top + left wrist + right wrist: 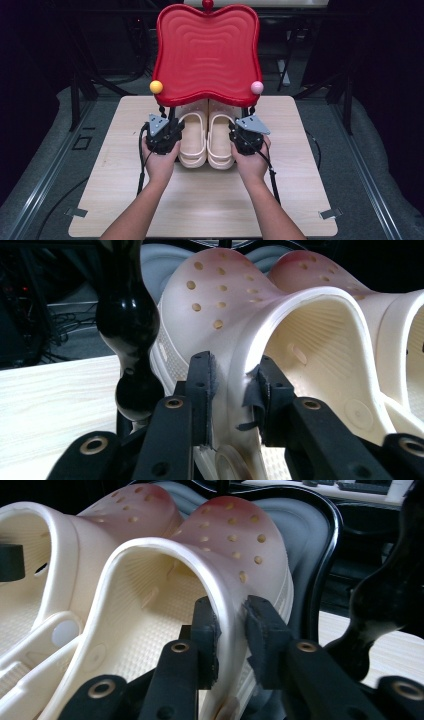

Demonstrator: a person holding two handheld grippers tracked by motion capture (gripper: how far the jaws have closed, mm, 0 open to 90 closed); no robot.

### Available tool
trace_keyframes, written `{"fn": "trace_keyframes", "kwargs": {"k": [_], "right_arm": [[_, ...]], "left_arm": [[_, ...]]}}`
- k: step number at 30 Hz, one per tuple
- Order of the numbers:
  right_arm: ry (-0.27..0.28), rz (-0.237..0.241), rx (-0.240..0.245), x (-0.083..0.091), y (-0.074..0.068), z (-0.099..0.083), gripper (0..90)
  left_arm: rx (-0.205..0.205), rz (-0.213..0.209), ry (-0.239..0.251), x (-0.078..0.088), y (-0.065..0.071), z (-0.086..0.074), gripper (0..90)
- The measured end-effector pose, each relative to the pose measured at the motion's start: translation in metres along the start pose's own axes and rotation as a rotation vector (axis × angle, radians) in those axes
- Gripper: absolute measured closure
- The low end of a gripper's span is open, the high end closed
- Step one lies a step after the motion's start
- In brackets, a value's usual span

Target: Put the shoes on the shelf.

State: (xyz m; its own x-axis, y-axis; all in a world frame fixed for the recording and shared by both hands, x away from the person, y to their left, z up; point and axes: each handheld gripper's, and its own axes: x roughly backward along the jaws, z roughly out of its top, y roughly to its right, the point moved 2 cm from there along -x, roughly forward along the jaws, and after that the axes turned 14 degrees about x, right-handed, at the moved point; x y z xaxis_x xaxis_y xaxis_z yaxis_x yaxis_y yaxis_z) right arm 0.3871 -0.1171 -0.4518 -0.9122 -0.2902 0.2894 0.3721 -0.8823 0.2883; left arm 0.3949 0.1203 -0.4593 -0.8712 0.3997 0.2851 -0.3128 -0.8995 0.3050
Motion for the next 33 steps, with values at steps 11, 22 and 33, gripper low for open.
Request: {"fn": "trace_keyframes", "kwargs": {"k": [11,22,33], "right_arm": [[0.002,0.021,0.006,0.004,-0.002,0.001,66.7],[-0.007,0.043,0.014,0.008,-0.002,0.002,64.4],[-0.016,0.048,0.021,0.011,-0.003,0.001,64.5]], "left_arm": [[0.025,-0.020,-0.024,0.003,0.000,0.002,64.5],[0.033,-0.032,-0.040,0.004,0.001,0.002,60.4],[0.021,-0.032,-0.051,0.008,0.000,0.002,59.6]]}}
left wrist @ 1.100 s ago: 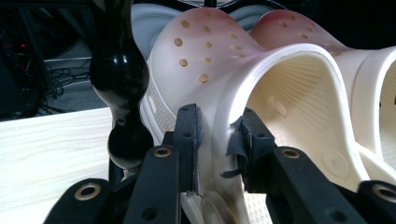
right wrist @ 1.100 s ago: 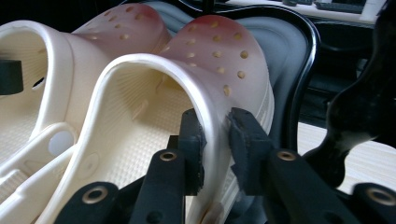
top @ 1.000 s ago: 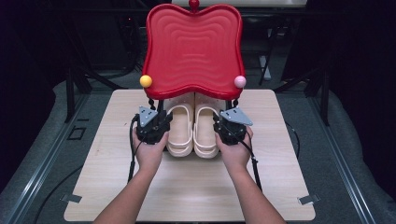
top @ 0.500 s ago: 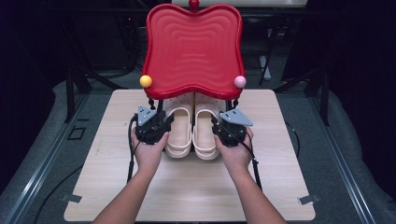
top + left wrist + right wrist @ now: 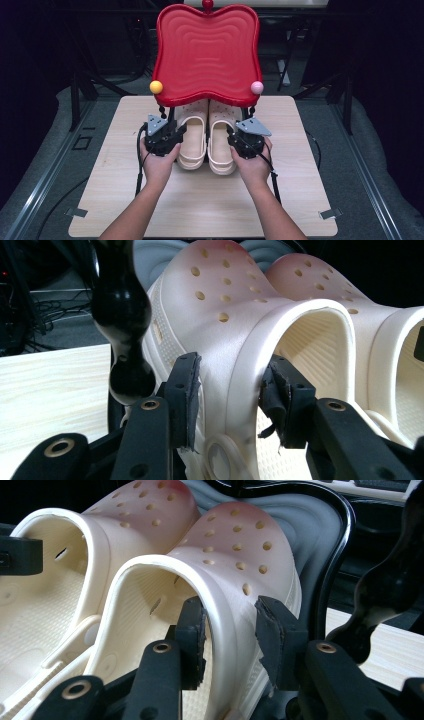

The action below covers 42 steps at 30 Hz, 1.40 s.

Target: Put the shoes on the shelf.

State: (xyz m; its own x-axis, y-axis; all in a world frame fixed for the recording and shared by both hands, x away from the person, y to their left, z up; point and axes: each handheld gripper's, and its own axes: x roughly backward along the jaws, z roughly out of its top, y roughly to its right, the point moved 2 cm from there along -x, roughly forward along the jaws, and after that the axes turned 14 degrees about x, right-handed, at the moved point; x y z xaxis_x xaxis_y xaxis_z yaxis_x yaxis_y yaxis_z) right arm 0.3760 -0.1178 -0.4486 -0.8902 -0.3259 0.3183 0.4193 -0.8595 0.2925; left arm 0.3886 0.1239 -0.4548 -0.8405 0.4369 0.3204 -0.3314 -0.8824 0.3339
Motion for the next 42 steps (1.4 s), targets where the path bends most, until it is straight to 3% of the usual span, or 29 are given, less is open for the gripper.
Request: {"fn": "trace_keyframes", "kwargs": {"k": [22,30,35,42], "right_arm": [[0.054,-0.002,0.022,0.018,-0.005,0.007,62.9],[0.076,0.012,0.036,0.031,-0.009,0.012,62.6],[0.098,0.027,0.052,0.044,-0.011,0.014,62.6],[0.115,0.075,0.045,0.074,-0.015,0.006,65.9]], "left_arm": [[-0.006,-0.017,0.006,0.023,0.003,0.006,57.1],[-0.029,-0.051,0.016,0.036,0.011,0.006,57.2],[-0.061,-0.059,0.006,0.047,0.015,0.004,58.1],[-0.069,-0.073,0.005,0.068,0.010,-0.004,60.3]]}}
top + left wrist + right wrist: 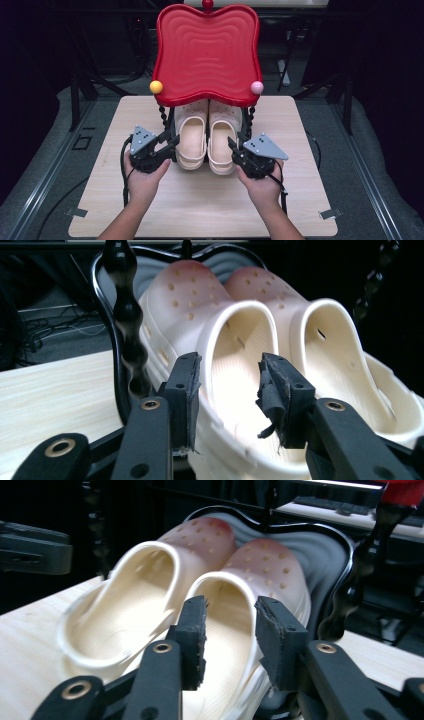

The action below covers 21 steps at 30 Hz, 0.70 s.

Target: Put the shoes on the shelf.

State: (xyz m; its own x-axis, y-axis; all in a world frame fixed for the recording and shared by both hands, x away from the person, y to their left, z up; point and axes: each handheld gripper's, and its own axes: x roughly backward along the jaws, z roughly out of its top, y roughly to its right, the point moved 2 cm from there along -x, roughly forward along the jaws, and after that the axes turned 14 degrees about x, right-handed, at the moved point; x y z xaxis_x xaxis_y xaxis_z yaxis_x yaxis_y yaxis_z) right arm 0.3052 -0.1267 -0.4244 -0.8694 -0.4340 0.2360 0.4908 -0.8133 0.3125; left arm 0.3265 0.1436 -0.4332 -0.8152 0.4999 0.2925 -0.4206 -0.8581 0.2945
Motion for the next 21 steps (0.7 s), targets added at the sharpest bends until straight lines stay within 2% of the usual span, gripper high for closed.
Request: {"fn": "trace_keyframes", "kwargs": {"k": [6,9,11,12,14,16,20,21], "right_arm": [[-0.001,0.049,-0.017,0.025,-0.015,-0.016,71.3],[-0.021,0.070,-0.008,0.032,-0.024,-0.029,73.3],[-0.040,0.077,-0.010,0.035,-0.029,-0.038,73.4],[-0.046,0.082,-0.018,0.035,-0.031,-0.043,73.4],[-0.071,0.082,-0.003,0.034,-0.036,-0.053,73.3],[-0.100,0.081,-0.001,0.031,-0.039,-0.062,73.3],[-0.134,0.113,-0.018,0.027,-0.044,-0.074,75.6],[-0.134,0.131,-0.041,0.026,-0.045,-0.077,75.9]], "left_arm": [[0.004,-0.015,-0.015,0.020,-0.005,-0.016,64.2],[0.017,-0.017,-0.029,0.028,-0.008,-0.027,68.0],[0.012,-0.017,-0.042,0.032,-0.009,-0.036,70.0],[0.009,-0.017,-0.048,0.033,-0.010,-0.040,71.2],[0.006,-0.019,-0.063,0.033,-0.011,-0.048,72.9],[0.017,-0.020,-0.071,0.031,-0.012,-0.056,74.9],[0.021,-0.030,-0.107,0.024,-0.014,-0.070,79.9],[0.026,-0.033,-0.109,0.022,-0.014,-0.073,81.1]]}}
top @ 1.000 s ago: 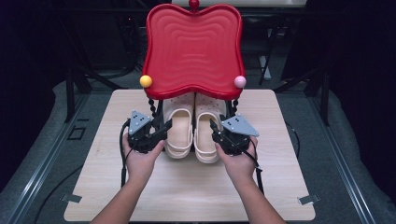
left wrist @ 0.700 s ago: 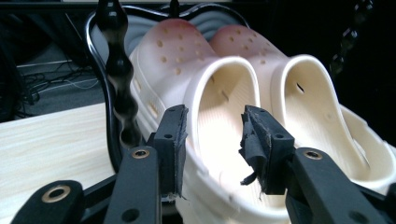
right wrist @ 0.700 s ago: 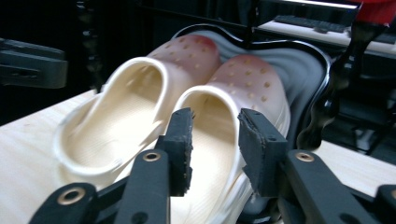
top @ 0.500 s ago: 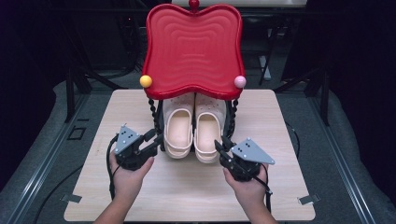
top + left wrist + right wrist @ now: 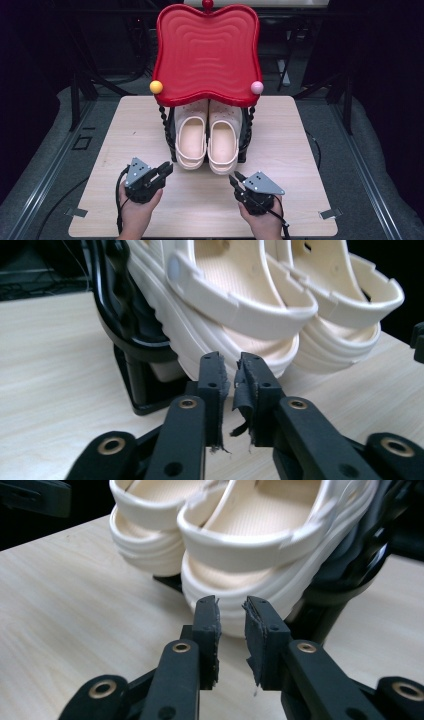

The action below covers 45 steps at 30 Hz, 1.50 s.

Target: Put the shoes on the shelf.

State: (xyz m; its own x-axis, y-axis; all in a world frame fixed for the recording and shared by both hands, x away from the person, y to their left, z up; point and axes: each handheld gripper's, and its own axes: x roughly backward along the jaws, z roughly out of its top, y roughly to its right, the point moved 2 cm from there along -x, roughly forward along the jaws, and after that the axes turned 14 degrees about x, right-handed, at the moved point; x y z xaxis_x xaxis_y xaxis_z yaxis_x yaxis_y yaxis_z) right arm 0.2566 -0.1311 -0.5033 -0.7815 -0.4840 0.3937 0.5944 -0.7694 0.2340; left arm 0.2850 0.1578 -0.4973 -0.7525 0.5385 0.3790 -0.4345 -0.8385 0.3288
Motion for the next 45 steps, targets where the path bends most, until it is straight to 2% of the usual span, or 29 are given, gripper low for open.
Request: {"fn": "trace_keyframes", "kwargs": {"k": [1,5,11,12,13,15,16,20,21,22,25,31,33,34,36,37,38,40,41,44,45], "right_arm": [[-0.007,0.013,-0.017,-0.002,-0.001,-0.002,77.1],[-0.039,0.024,-0.014,-0.008,-0.003,-0.010,81.5],[-0.064,0.049,-0.042,-0.018,-0.003,-0.016,87.6],[-0.082,0.058,-0.041,-0.019,-0.003,-0.016,88.2],[-0.074,0.055,-0.046,-0.022,-0.004,-0.017,88.7],[-0.097,0.073,-0.051,-0.024,-0.004,-0.019,89.0],[-0.083,0.068,-0.050,-0.027,-0.006,-0.020,89.3],[-0.125,0.086,-0.031,-0.029,-0.009,-0.021,89.5],[-0.099,0.073,-0.035,-0.032,-0.009,-0.020,89.5],[-0.120,0.081,-0.035,-0.031,-0.008,-0.020,89.6],[-0.090,0.068,-0.040,-0.035,-0.008,-0.020,89.8],[-0.086,0.048,-0.034,-0.036,-0.006,-0.019,89.9],[-0.105,0.051,-0.030,-0.034,-0.004,-0.018,89.9],[-0.087,0.044,-0.037,-0.035,-0.004,-0.018,90.0],[-0.098,0.052,-0.041,-0.034,-0.002,-0.017,90.0],[-0.079,0.039,-0.040,-0.036,-0.003,-0.017,90.0],[-0.088,0.041,-0.039,-0.035,-0.002,-0.016,90.0],[-0.089,0.044,-0.040,-0.035,-0.001,-0.014,90.0],[-0.070,0.037,-0.040,-0.036,-0.001,-0.013,90.0],[-0.083,0.035,-0.027,-0.035,0.000,-0.010,90.0],[-0.063,0.024,-0.029,-0.037,0.000,-0.009,90.0]], "left_arm": [[0.004,-0.004,-0.006,-0.002,0.000,-0.003,82.5],[-0.010,-0.001,-0.044,-0.011,0.000,-0.014,89.5],[-0.024,-0.001,-0.077,-0.022,0.004,-0.021,90.0],[-0.027,0.000,-0.080,-0.024,0.004,-0.022,90.0],[-0.029,0.002,-0.084,-0.026,0.004,-0.022,90.0],[-0.028,0.003,-0.086,-0.029,0.005,-0.023,90.0],[-0.034,0.006,-0.093,-0.029,0.005,-0.023,90.0],[-0.035,0.004,-0.103,-0.034,0.006,-0.024,90.0],[-0.035,0.004,-0.100,-0.035,0.007,-0.024,90.0],[-0.033,0.001,-0.102,-0.036,0.007,-0.025,90.0],[-0.034,0.002,-0.111,-0.038,0.008,-0.026,90.0],[-0.021,0.011,-0.111,-0.040,0.006,-0.026,90.0],[-0.021,0.012,-0.110,-0.040,0.007,-0.025,90.0],[-0.015,0.012,-0.110,-0.040,0.006,-0.025,90.0],[-0.004,0.009,-0.100,-0.039,0.006,-0.024,90.0],[-0.001,0.011,-0.095,-0.038,0.006,-0.023,90.0],[0.001,0.010,-0.092,-0.038,0.006,-0.022,90.0],[-0.006,0.012,-0.101,-0.038,0.006,-0.021,90.0],[-0.006,0.013,-0.100,-0.038,0.006,-0.021,90.0],[-0.006,0.014,-0.092,-0.037,0.006,-0.018,90.0],[-0.004,0.015,-0.090,-0.037,0.006,-0.016,90.0]]}}
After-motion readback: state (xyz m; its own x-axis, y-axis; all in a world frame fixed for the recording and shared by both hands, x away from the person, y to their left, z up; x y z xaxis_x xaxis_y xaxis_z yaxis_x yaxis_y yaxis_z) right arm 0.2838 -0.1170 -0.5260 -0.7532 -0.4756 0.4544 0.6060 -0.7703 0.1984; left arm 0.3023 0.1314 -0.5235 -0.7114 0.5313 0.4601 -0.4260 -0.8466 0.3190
